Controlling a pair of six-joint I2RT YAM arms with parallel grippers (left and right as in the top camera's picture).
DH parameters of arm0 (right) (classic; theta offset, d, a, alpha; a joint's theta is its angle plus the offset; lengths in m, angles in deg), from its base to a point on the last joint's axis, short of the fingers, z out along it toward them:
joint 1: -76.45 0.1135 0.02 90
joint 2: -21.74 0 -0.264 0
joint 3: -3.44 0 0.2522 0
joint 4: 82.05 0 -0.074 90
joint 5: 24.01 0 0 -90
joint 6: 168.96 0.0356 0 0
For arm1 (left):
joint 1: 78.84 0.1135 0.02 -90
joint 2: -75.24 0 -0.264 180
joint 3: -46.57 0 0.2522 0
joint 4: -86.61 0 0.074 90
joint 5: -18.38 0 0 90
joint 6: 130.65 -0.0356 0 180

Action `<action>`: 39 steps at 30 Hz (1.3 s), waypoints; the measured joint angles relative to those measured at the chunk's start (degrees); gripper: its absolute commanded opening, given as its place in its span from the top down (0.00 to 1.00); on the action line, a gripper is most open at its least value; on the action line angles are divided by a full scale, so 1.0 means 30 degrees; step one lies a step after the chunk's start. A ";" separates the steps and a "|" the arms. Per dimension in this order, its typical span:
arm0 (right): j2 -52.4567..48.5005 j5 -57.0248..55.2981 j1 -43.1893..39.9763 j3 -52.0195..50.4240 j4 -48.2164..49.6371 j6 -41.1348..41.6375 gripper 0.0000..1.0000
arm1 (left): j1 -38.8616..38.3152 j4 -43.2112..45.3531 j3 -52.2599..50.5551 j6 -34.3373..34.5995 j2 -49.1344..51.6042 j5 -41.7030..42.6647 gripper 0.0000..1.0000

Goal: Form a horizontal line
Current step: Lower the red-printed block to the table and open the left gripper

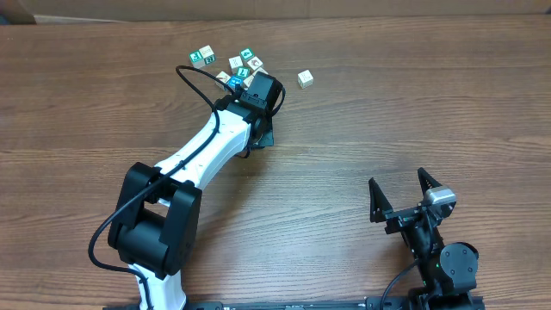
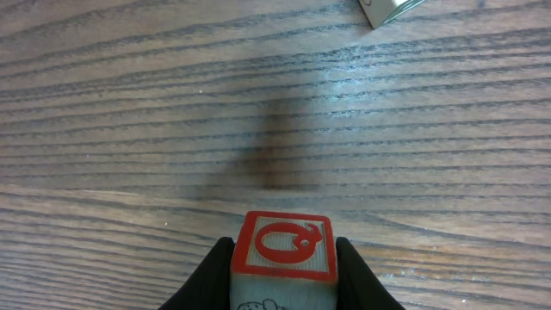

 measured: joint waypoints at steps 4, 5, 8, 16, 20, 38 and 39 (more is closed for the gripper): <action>0.0000 0.0000 0.0000 0.0000 -0.0015 0.0007 0.00 | 0.0000 0.0211 0.0000 0.0000 -0.0007 0.0000 0.94; 0.0000 0.0007 0.0000 0.0000 0.0000 0.0007 0.00 | -0.0007 0.0284 0.0000 0.0000 0.0000 0.0000 0.94; 0.0000 0.0000 0.0000 0.0000 -0.0015 0.0007 0.00 | -0.0007 0.0503 0.0000 0.0000 0.0000 0.0000 0.94; 0.0000 0.0000 0.0000 0.0000 -0.0007 0.0007 0.00 | -0.0007 0.0903 -0.0095 0.0000 0.0000 -0.0007 0.93; 0.0000 0.0000 0.0000 0.0000 0.0000 0.0015 0.00 | -0.0007 0.1333 -0.0714 0.0000 0.0000 0.0000 0.92; 0.0000 0.0000 0.0000 0.0000 -0.0007 0.0007 0.00 | 0.0000 0.1909 -0.1231 -0.0007 0.0117 -0.0007 0.92; 0.0000 -0.0007 0.0000 0.0000 -0.0007 0.0000 0.00 | -0.0007 0.1916 -0.1231 0.0000 0.0146 -0.0007 0.92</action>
